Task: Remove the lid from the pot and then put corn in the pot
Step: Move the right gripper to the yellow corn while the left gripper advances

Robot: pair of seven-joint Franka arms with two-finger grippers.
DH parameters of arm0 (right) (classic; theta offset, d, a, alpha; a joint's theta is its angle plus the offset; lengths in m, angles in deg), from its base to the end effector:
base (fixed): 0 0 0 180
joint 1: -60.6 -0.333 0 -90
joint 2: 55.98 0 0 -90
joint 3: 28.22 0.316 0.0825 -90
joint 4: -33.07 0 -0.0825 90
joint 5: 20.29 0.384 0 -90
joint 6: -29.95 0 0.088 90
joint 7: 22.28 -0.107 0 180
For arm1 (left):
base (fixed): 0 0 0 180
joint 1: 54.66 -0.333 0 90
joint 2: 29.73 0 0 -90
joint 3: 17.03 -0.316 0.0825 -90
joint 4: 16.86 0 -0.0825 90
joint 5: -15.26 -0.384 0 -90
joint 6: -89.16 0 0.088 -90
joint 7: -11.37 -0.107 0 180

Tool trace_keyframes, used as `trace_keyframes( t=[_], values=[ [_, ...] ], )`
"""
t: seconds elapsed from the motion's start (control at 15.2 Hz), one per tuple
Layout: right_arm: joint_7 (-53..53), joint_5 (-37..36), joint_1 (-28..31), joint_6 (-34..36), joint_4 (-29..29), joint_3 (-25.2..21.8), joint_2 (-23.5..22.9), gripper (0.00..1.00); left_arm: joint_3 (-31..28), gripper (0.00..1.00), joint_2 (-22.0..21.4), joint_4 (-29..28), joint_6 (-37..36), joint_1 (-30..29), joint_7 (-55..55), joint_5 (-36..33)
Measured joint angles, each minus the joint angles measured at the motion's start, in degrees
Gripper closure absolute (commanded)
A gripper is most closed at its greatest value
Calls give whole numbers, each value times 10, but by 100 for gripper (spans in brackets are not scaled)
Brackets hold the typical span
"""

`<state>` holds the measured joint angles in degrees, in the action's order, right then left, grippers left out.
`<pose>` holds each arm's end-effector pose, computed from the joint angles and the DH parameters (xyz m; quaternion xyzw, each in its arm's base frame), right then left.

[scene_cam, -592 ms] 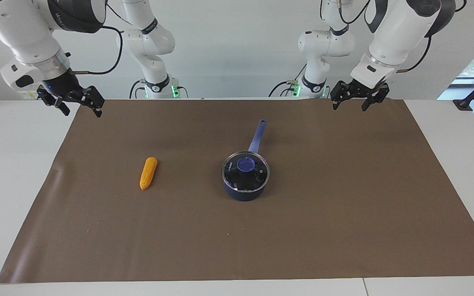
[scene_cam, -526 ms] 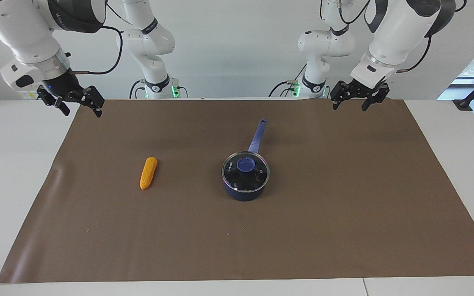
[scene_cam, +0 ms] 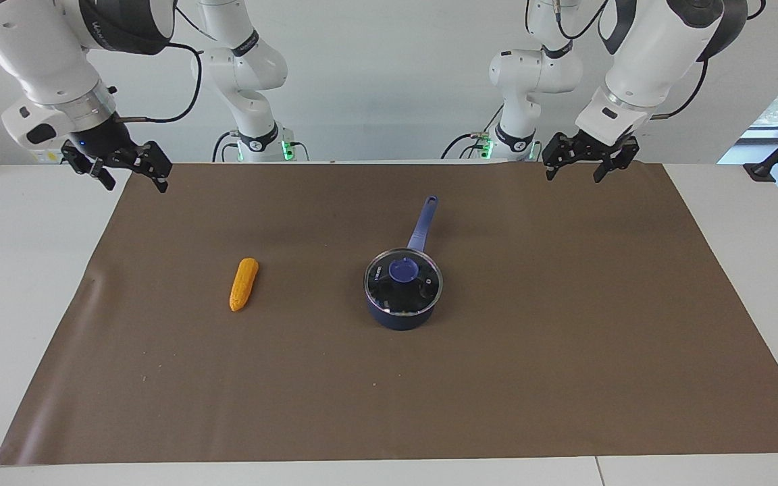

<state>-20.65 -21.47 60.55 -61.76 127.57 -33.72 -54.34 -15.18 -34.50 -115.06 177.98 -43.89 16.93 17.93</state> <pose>0.5442 -0.0548 0.6057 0.9994 -0.0329 -0.0106 0.0083 0.5094 -0.1199 0.6005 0.9971 -0.0609 -0.0432 0.0153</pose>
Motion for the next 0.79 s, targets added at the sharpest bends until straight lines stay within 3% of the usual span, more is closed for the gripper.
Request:
trace_keyframes(
  t=[0.39, 0.79],
  values=[
    [-10, 1, -37, -87, 72, 1, 0, 0, 0, 0, 0, 0, 2, 0, 1, 0],
    [-71, 8, -83, -278, 212, 2, -36, 0, 0, 0, 0, 0, 17, 0, 1, 0]
  ],
)
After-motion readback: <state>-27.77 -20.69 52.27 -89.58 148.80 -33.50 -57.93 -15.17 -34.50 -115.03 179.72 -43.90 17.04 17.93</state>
